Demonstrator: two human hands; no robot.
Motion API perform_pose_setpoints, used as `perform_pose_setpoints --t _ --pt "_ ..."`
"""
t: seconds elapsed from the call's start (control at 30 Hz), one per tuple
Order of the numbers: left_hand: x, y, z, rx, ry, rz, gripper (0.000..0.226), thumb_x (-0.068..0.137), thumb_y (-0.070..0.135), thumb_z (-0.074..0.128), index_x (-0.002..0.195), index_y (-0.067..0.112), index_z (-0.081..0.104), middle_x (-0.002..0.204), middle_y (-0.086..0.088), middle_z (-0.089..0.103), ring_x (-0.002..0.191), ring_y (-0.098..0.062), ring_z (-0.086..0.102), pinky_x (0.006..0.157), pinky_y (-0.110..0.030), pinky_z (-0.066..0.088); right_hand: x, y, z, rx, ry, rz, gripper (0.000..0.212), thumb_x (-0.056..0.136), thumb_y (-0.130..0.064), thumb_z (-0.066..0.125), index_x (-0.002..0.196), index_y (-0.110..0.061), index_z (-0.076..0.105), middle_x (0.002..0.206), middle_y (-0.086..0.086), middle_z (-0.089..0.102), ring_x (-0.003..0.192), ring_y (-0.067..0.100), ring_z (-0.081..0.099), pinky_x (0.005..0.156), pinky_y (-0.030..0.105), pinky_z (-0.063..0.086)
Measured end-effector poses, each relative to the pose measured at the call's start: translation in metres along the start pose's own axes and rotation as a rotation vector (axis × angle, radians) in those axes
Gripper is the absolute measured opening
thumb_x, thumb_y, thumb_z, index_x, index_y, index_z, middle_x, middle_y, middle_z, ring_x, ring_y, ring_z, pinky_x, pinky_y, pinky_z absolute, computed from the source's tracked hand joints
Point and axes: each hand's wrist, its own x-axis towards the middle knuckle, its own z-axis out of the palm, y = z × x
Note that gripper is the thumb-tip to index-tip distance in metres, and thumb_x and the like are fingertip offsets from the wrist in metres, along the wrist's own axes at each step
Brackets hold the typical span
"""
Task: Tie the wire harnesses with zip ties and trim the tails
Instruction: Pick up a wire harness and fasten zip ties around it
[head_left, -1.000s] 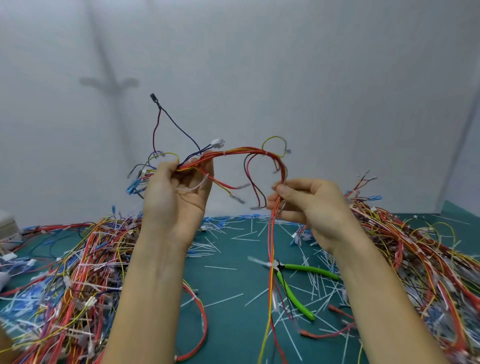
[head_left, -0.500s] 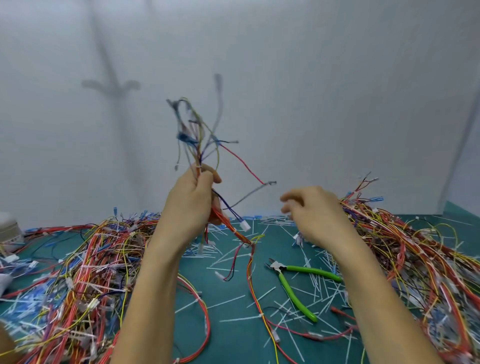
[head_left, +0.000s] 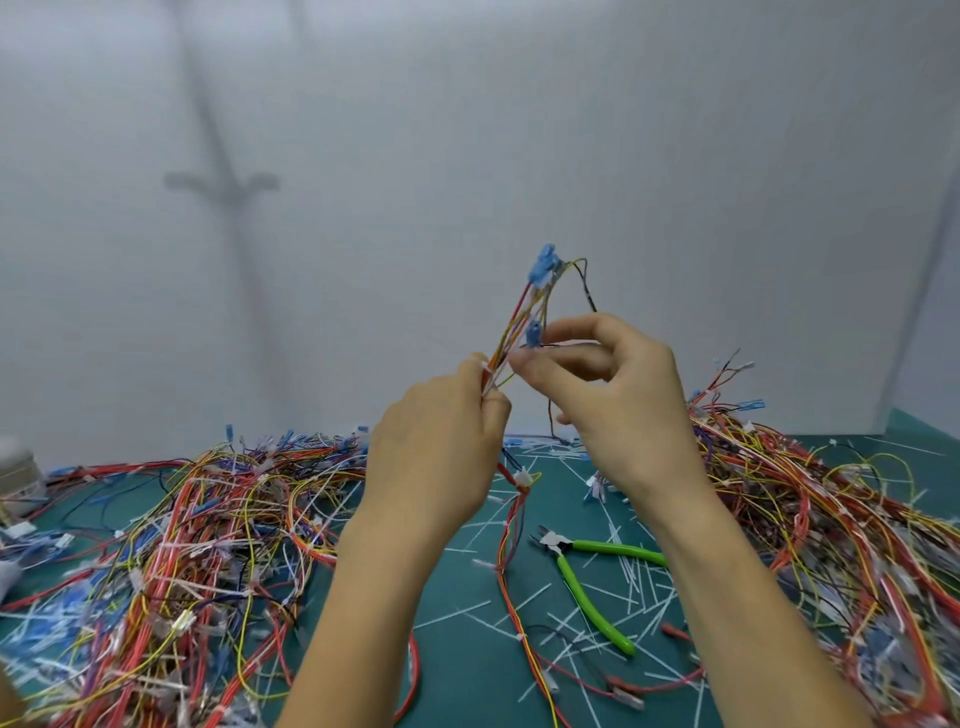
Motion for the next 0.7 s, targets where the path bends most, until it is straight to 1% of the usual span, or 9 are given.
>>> perform_pose_setpoints --t 0.07,0.17,0.23,0.33,0.4,0.47,0.53,0.63,0.7 --pt "-0.002 0.004 0.0 0.042 0.014 0.014 0.019 0.1 0.037 0.037 0.094 0.024 0.048 0.089 0.003 0.042 0.094 -0.023 0.046 0.066 -0.034 0.034 0.0 0.001 0.002 0.041 -0.004 0.03 0.024 0.08 -0.027 0.079 0.097 -0.024 0.062 0.077 -0.01 0.076 0.073 0.005 0.07 0.066 0.031 0.057" --pt "0.0 0.006 -0.002 -0.081 -0.02 0.086 0.019 0.097 0.03 0.048 0.109 0.023 0.061 0.111 0.002 0.05 0.114 -0.017 0.04 0.085 -0.026 0.038 -0.001 0.002 0.006 0.136 0.032 0.058 0.019 0.085 -0.018 0.075 0.1 -0.015 0.064 0.073 -0.004 0.075 0.061 0.007 0.067 0.053 0.022 0.051" --pt "0.002 0.007 -0.01 -0.303 -0.102 0.093 0.025 0.091 0.02 0.055 0.113 0.03 0.063 0.116 0.01 0.059 0.115 -0.006 0.046 0.085 -0.007 0.033 0.0 0.002 0.005 0.186 0.065 0.075 0.003 0.091 -0.01 0.066 0.093 -0.012 0.067 0.07 -0.004 0.074 0.055 0.006 0.063 0.049 0.021 0.05" --pt "0.0 0.001 -0.03 -0.649 -0.253 0.06 0.036 0.078 0.019 0.062 0.11 0.035 0.069 0.111 0.026 0.068 0.106 0.015 0.055 0.08 0.004 0.036 0.002 0.002 0.0 0.285 0.078 0.13 0.02 0.094 -0.004 0.059 0.083 -0.017 0.071 0.064 -0.006 0.072 0.054 0.004 0.06 0.048 0.019 0.051" --pt "-0.002 -0.006 -0.039 -0.881 -0.357 0.084 0.047 0.069 0.017 0.061 0.112 0.031 0.072 0.113 0.023 0.07 0.112 0.01 0.059 0.085 -0.003 0.042 0.003 0.0 -0.002 0.36 0.089 0.176 0.028 0.093 -0.004 0.059 0.073 -0.019 0.072 0.063 -0.005 0.07 0.054 0.005 0.059 0.047 0.018 0.049" --pt "-0.002 -0.013 -0.044 -1.031 -0.419 0.082 0.053 0.058 0.024 0.061 0.108 0.032 0.076 0.116 0.016 0.071 0.117 0.001 0.059 0.095 -0.021 0.046 0.004 0.0 -0.002 0.461 0.103 0.245 0.035 0.093 -0.004 0.058 0.064 -0.017 0.072 0.062 -0.003 0.07 0.052 0.006 0.06 0.045 0.016 0.048" --pt "-0.001 -0.019 -0.043 -1.088 -0.46 0.059 0.053 0.058 0.022 0.058 0.107 0.032 0.077 0.118 0.008 0.072 0.12 -0.008 0.06 0.102 -0.036 0.044 0.004 0.0 -0.001 0.589 0.077 0.325 0.031 0.094 -0.002 0.057 0.069 -0.014 0.072 0.062 0.001 0.07 0.05 0.007 0.062 0.045 0.015 0.049" --pt "0.0 -0.019 -0.036 -1.033 -0.43 0.018 0.032 0.088 0.004 0.059 0.115 0.014 0.073 0.116 -0.002 0.073 0.115 -0.02 0.065 0.101 -0.037 0.049 0.003 -0.001 0.001 0.763 0.03 0.417 0.019 0.093 0.002 0.054 0.08 -0.002 0.067 0.06 0.005 0.07 0.05 0.008 0.065 0.045 0.015 0.051" --pt "0.002 -0.017 -0.03 -0.963 -0.301 -0.019 0.018 0.091 0.014 0.064 0.103 0.015 0.077 0.106 -0.001 0.075 0.103 -0.018 0.068 0.094 -0.031 0.052 0.004 0.0 0.001 0.839 0.032 0.44 0.02 0.093 0.006 0.052 0.078 -0.001 0.065 0.061 0.007 0.07 0.051 0.009 0.067 0.046 0.015 0.051"
